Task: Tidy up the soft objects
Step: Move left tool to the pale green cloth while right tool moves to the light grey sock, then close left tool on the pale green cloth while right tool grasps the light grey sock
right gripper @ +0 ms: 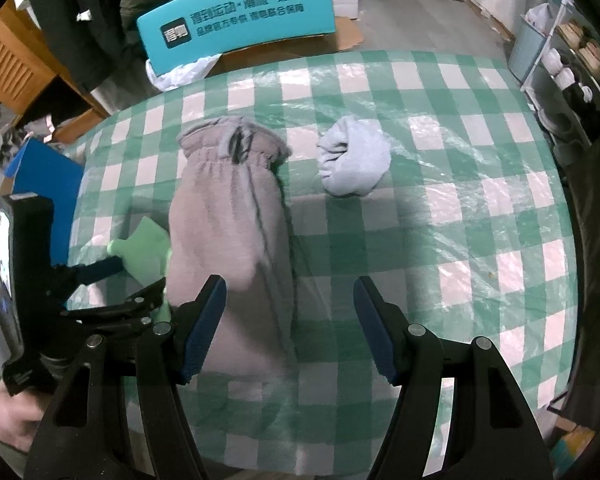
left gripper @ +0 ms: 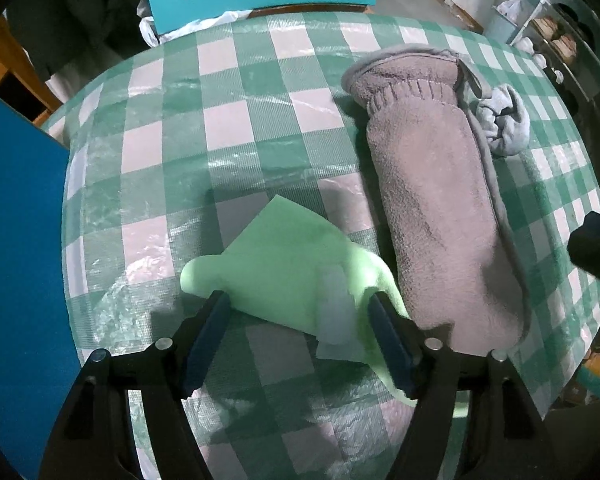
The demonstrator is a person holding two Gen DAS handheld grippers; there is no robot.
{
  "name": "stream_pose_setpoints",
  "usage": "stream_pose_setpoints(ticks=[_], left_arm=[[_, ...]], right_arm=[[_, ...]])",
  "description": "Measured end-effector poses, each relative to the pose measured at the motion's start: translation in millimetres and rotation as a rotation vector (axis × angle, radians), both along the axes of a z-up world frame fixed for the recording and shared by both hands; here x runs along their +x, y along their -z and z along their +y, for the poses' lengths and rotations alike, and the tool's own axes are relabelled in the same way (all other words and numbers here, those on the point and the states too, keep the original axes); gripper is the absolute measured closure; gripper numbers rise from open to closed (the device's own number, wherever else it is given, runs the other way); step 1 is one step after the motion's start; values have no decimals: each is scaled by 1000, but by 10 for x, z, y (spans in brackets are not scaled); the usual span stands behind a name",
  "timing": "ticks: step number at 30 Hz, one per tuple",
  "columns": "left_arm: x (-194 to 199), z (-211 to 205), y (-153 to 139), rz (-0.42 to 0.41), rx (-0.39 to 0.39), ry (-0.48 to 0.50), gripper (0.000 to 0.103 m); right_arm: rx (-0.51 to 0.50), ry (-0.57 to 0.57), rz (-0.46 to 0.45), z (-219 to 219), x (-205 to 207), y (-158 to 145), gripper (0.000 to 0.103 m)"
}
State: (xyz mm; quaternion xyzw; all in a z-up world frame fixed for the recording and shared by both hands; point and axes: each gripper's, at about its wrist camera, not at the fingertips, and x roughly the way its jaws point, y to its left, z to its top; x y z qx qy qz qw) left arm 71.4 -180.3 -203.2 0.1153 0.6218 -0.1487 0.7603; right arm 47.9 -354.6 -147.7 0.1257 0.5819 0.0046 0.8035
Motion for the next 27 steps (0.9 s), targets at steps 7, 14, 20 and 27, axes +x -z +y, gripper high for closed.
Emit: stream_pose_setpoints(ticks=[7, 14, 20, 27], left_arm=[[25, 26, -34, 5, -41, 3, 70], [40, 97, -66, 13, -79, 1, 82], [92, 247, -105, 17, -102, -19, 83], [149, 368, -198, 17, -134, -33, 83]], right_arm=[[-28, 64, 2, -280, 102, 11, 37], [-91, 67, 12, -414, 228, -36, 37], [-100, 59, 22, -468, 333, -41, 37], [-69, 81, 52, -616, 515, 70, 36]])
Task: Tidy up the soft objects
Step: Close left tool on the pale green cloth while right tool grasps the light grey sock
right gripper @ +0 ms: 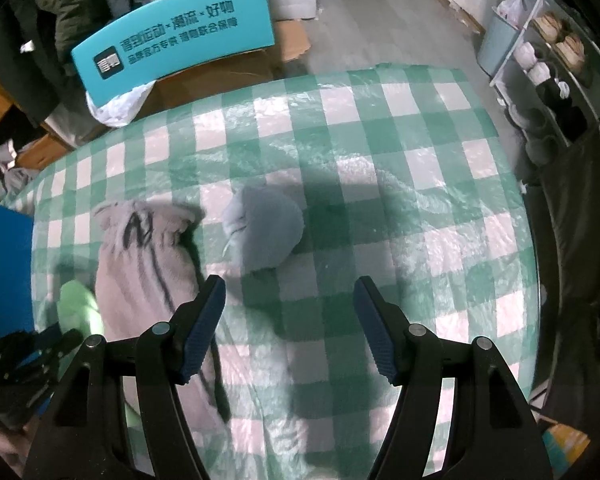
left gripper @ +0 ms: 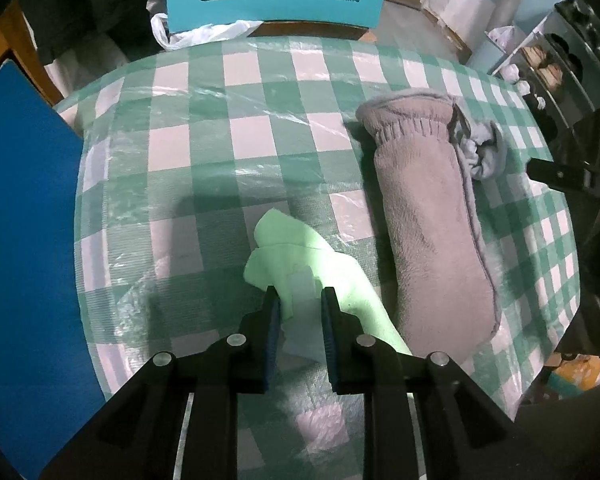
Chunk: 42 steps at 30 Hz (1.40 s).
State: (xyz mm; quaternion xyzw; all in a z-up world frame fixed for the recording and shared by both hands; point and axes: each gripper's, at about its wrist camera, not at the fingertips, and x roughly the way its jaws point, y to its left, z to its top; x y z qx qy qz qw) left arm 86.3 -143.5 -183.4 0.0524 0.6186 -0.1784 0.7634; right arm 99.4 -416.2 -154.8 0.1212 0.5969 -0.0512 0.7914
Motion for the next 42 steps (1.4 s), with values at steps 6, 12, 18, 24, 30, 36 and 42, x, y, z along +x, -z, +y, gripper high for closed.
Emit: stream_pose_setpoints(ticks=[6, 12, 18, 24, 30, 36, 42], left_arm=[[-43, 77, -56, 4, -8, -2, 83], [-18, 118, -77, 9, -21, -8, 83], [5, 167, -72, 18, -32, -18, 83], [17, 215, -44, 37, -45, -30, 83], [-23, 228, -7, 52, -29, -24, 78], [-75, 267, 8, 54, -6, -27, 74], [-125, 329, -23, 34, 23, -46, 51]], right_arm=[[0, -18, 18, 16, 200, 132, 36], [-31, -39, 30, 74, 332, 285, 36], [-46, -58, 34, 94, 389, 386, 38], [-34, -77, 51, 113, 362, 448, 85], [-14, -68, 17, 146, 282, 280, 89], [19, -87, -34, 300, 149, 12, 89], [47, -151, -74, 603, -74, -234, 89]])
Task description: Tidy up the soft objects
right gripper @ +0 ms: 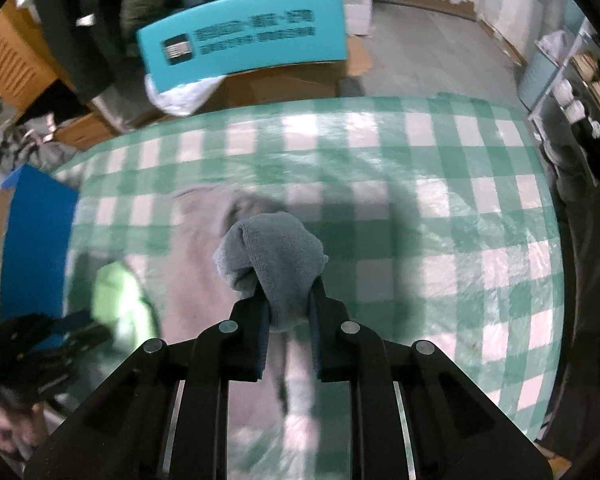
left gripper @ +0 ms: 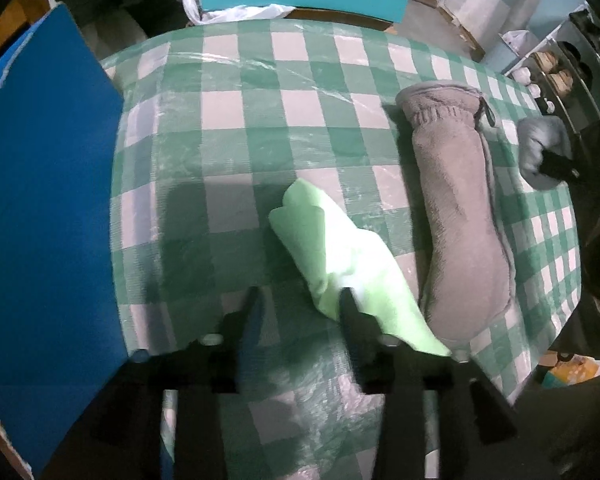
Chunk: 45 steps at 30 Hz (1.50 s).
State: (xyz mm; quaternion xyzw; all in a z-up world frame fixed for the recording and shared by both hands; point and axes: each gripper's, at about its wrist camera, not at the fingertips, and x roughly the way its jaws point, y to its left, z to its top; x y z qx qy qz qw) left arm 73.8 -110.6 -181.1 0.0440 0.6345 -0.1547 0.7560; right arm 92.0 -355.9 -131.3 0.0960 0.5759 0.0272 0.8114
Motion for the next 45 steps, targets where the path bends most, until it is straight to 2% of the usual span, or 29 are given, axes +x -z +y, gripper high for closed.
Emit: stream_pose_setpoints(ticks=[1, 7, 11, 23, 35, 38, 40, 41, 43, 45], left_arm=[[-7, 2, -15, -10, 6, -3, 45], [-65, -16, -105, -42, 21, 8, 38], [-98, -76, -137, -59, 22, 31, 38], [-81, -368, -69, -75, -22, 94, 35], [10, -339, 166, -56, 20, 63, 35], [14, -324, 158, -59, 12, 57, 44], [18, -313, 156, -59, 14, 52, 57], [18, -305, 154, -58, 16, 53, 59], [9, -262, 152, -46, -6, 53, 71], [4, -242, 138, -36, -23, 54, 77]], right_arm=[[7, -18, -3, 71, -60, -37, 88], [36, -115, -2, 478, -235, -72, 88], [37, -140, 11, 625, -306, -8, 88], [38, -120, 49, 564, -367, 161, 88], [59, -118, 68, 530, -347, 237, 88], [60, -118, 66, 525, -349, 237, 88], [60, -117, 67, 526, -348, 238, 88], [60, -116, 67, 525, -349, 238, 88], [60, -113, 70, 516, -347, 245, 88], [60, -110, 72, 506, -346, 250, 88]])
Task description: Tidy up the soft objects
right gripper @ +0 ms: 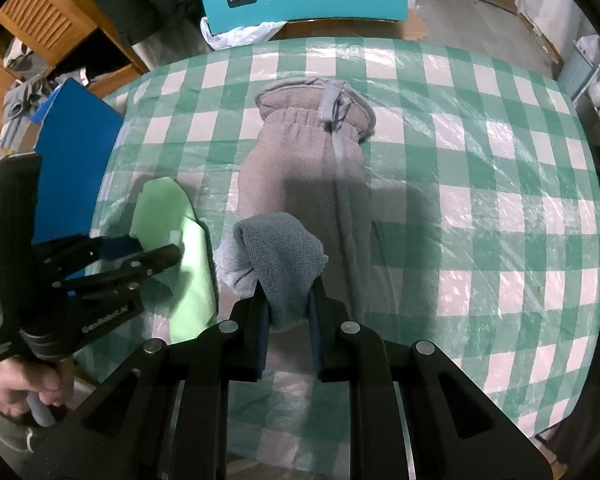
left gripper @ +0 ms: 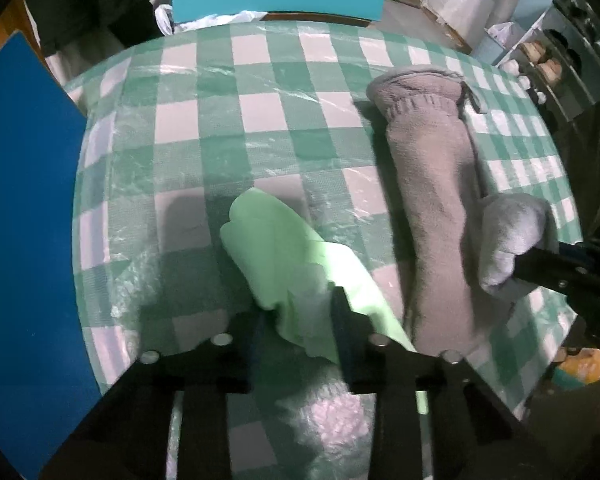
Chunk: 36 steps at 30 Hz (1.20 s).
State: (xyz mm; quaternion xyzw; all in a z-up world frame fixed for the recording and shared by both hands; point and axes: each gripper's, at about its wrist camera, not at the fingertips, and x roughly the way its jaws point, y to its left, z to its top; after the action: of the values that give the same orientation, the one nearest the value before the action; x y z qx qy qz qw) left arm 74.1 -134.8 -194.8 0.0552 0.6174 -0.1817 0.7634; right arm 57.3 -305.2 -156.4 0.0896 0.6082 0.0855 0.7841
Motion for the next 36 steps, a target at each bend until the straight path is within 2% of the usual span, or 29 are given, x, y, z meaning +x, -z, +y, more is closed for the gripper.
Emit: stream_pose_setpoints(ticks=[3, 13, 22, 23, 24, 25, 28, 30, 36], left_arm=[[-33, -7, -46, -16, 11, 17, 84], [-105, 73, -208, -30, -7, 16, 94], [-116, 31, -260, -39, 5, 25, 94], [-117, 16, -241, -37, 14, 28, 93], [-120, -7, -222, -37, 23, 31, 88], [-123, -28, -211, -38, 29, 33, 78], [-137, -93, -182, -54, 46, 41, 58], [-132, -143, -164, -60, 58, 49, 53], [-71, -170, -57, -47, 81, 47, 52]], right_arm=[[2, 6, 1, -10, 2, 1, 88], [-2, 8, -12, -11, -16, -34, 88], [1, 7, -28, -10, -63, -104, 88], [2, 7, -31, -15, -68, -106, 88], [3, 7, -31, -17, -70, -105, 88], [3, 7, -30, -18, -71, -104, 88], [5, 9, -26, -36, -76, -95, 88], [8, 11, -24, -54, -81, -86, 88], [17, 14, -22, -71, -83, -66, 88]])
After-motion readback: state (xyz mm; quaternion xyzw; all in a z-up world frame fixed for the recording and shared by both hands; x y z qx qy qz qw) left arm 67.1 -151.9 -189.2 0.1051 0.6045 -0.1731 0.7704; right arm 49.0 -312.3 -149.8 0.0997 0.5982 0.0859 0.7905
